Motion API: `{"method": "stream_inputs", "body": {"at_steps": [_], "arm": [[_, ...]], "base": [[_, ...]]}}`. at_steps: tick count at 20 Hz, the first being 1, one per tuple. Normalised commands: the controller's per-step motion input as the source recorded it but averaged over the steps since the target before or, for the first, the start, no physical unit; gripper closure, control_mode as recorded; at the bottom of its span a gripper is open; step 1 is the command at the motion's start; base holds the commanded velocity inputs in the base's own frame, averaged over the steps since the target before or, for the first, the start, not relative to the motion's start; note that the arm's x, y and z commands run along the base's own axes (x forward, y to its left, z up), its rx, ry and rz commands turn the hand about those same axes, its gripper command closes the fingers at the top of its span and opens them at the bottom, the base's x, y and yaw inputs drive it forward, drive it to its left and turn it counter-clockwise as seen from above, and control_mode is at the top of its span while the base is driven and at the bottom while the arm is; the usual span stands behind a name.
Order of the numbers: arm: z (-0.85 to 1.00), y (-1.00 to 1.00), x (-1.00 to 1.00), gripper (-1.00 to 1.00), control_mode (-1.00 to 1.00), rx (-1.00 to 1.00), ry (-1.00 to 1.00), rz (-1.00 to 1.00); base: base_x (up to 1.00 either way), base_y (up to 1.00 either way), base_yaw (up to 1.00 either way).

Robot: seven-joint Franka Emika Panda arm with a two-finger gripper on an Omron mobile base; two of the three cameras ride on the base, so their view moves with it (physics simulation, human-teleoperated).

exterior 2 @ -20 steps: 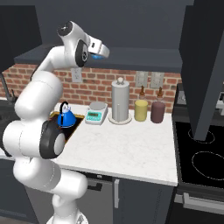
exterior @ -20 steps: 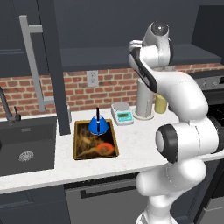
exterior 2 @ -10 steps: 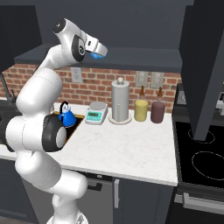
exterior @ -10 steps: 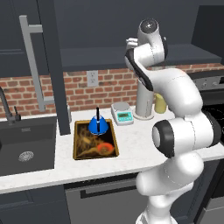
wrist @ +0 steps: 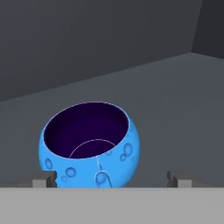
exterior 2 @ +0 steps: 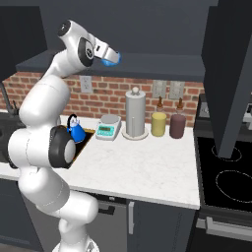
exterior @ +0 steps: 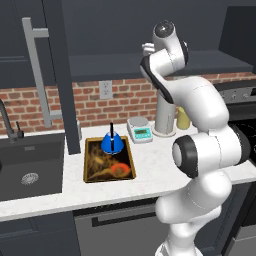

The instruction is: Pick the kettle from the counter and place it on the tray. Then pick the mug from the cabinet and place it on the tray. Then close the cabinet doors.

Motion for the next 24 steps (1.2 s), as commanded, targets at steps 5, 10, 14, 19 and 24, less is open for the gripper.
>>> {"method": "stream_inputs", "body": {"at_steps": [5,10,14,19,24], "arm": [[-0.04,0.0,0.0,-1.0,-1.0,0.0,0.0,-0.01],[-0.06,0.0,0.0,-1.0,-1.0,0.01,0.0,0.0],[-0.07,0.0,0.0,-1.0,-1.0,0.02,0.0,0.0],[-0.03,0.0,0.08,-1.0,-1.0,0.02,0.0,0.0],[-0.06,0.03,0.06,1.0,-1.0,0.01,0.0,0.0]], "base": [[0.0,0.0,0.0],[0.0,0.0,0.0],[0.0,0.0,0.0],[0.0,0.0,0.0],[0.0,0.0,0.0]]}}
